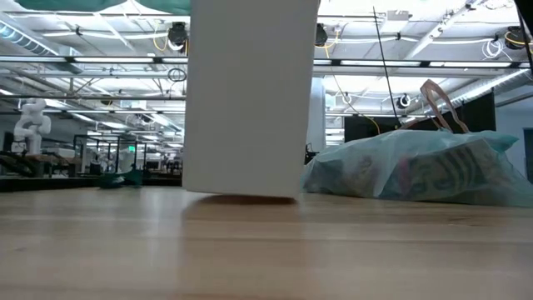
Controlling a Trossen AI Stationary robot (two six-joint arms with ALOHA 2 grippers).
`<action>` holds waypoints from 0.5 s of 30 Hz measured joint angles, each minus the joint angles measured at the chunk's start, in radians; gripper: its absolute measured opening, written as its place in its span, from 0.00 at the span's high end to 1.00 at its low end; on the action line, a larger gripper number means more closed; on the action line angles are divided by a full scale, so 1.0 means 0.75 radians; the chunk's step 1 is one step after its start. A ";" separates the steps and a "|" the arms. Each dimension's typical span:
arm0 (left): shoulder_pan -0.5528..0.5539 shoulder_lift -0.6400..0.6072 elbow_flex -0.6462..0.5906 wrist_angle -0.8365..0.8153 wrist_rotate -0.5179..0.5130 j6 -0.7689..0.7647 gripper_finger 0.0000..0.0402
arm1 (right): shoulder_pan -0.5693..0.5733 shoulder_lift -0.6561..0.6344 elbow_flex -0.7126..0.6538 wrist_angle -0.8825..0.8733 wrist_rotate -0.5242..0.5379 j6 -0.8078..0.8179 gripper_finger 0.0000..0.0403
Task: Place trash/remove bag and relplace
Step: Insert the blue trash bag into the white trash bin
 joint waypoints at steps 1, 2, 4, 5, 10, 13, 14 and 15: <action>0.000 0.000 0.001 0.000 0.001 -0.001 1.00 | 0.003 0.000 0.000 0.001 0.006 0.000 1.00; 0.000 0.000 0.001 -0.001 0.001 -0.001 1.00 | 0.006 0.000 0.000 0.001 0.008 0.000 1.00; 0.000 0.001 0.001 -0.004 0.001 -0.002 1.00 | 0.008 0.001 0.000 0.003 0.008 0.001 1.00; 0.000 0.001 0.000 -0.004 0.001 -0.002 1.00 | 0.009 0.001 0.000 0.003 0.008 0.001 1.00; 0.000 0.001 0.001 -0.006 0.001 -0.003 1.00 | 0.008 0.001 -0.001 0.010 -0.006 0.005 0.94; 0.000 0.001 0.001 -0.009 0.001 -0.003 1.00 | 0.008 -0.005 -0.002 0.032 -0.020 0.005 0.89; 0.001 0.001 0.000 -0.010 0.001 -0.003 1.00 | 0.008 -0.011 -0.002 0.038 -0.031 0.004 0.87; 0.001 0.001 0.001 -0.010 0.001 -0.003 1.00 | 0.008 -0.015 -0.002 0.051 -0.038 0.005 0.86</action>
